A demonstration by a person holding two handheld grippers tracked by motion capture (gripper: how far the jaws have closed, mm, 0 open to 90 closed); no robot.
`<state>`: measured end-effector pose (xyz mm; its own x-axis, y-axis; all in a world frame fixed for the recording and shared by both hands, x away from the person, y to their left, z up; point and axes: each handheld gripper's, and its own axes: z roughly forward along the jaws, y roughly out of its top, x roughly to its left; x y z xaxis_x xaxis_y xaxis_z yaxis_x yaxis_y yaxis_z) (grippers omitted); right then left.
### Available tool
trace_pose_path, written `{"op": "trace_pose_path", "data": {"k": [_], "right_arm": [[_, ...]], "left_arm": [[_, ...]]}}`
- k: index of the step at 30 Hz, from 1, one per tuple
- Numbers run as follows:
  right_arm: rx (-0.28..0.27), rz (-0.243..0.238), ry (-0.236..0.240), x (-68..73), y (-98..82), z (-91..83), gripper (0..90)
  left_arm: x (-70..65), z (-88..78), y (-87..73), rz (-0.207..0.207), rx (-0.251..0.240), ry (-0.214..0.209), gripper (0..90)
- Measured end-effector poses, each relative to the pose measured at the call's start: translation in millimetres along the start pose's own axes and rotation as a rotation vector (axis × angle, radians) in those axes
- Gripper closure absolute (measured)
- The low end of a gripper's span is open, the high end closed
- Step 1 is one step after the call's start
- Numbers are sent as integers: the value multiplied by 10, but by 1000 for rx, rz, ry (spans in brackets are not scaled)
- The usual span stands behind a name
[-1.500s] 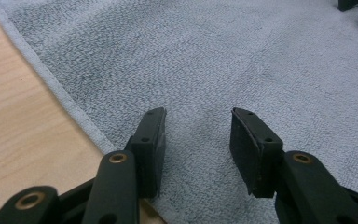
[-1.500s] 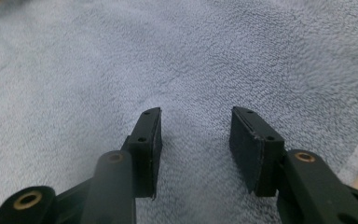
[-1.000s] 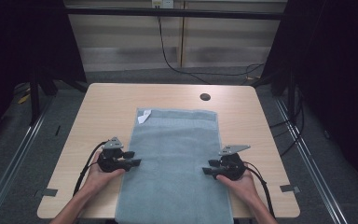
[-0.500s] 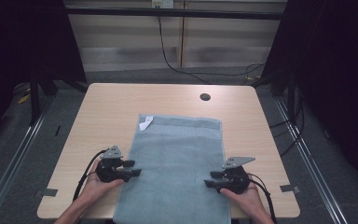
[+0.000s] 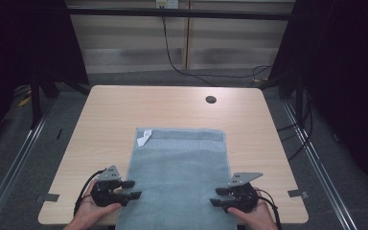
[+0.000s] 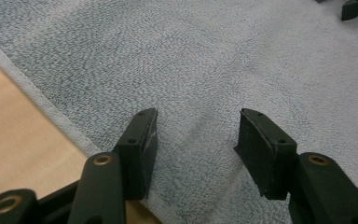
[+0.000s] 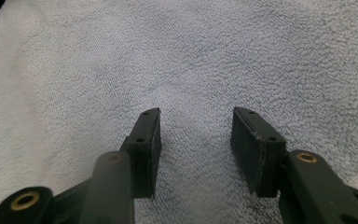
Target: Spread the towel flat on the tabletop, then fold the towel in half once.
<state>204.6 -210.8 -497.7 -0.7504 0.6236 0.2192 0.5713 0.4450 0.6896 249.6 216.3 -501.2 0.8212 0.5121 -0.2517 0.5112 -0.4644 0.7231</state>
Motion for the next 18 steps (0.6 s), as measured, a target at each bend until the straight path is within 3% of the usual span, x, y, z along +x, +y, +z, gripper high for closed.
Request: {"op": "trace_pose_path", "data": {"k": [6, 10, 13, 18], "right_arm": [[4, 10, 24, 74, -29, -19, 488], [-46, 9, 15, 39, 55, -51, 465], [-78, 26, 5, -65, 151, -83, 461], [-104, 50, -57, -344, 314, -115, 451]], "left_arm": [[-86, -54, -43, 24, 24, -4, 459], [-54, -35, 39, 12, 23, -9, 418], [34, -18, 151, -3, 4, -7, 397], [283, 15, 452, -2, -31, 43, 380]]}}
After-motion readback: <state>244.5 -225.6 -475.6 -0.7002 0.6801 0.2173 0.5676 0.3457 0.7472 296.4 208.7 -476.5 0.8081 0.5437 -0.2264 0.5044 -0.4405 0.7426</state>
